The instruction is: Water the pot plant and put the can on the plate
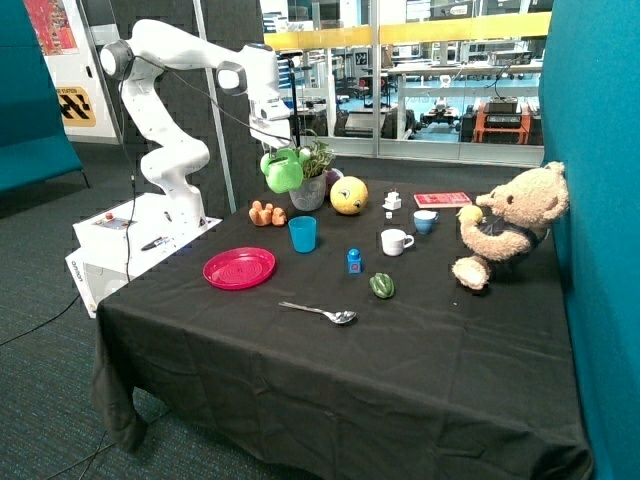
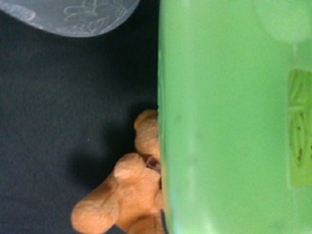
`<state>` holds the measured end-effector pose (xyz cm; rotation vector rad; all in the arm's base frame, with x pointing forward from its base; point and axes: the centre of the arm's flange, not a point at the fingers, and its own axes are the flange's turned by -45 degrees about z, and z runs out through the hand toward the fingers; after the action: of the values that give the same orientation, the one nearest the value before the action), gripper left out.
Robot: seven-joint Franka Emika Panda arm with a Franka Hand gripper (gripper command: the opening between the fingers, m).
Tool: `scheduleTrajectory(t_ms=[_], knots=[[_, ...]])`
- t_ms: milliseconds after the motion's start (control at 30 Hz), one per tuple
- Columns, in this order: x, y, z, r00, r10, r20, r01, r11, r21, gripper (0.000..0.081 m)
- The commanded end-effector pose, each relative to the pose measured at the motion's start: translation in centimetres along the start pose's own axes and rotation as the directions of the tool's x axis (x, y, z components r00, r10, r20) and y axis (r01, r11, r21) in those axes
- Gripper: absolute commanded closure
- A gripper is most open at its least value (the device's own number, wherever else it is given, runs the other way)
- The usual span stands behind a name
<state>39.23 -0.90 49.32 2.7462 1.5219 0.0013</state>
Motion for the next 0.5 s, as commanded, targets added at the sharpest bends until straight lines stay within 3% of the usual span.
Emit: scheduleTrajectory(t_ms=[0,267,467], knots=[[-0.3,-2.0,-0.1,1.0,-0.025,-0.0003,0.025,1.0,0.0021,0.0808],[1.2,-4.0,-0.7,0.993,-0.114,-0.0005,0.114,0.993,0.002,0.0808],[1.8,-4.5,-1.1,0.99,-0.142,-0.0005,0.142,0.99,0.002,0.0808]])
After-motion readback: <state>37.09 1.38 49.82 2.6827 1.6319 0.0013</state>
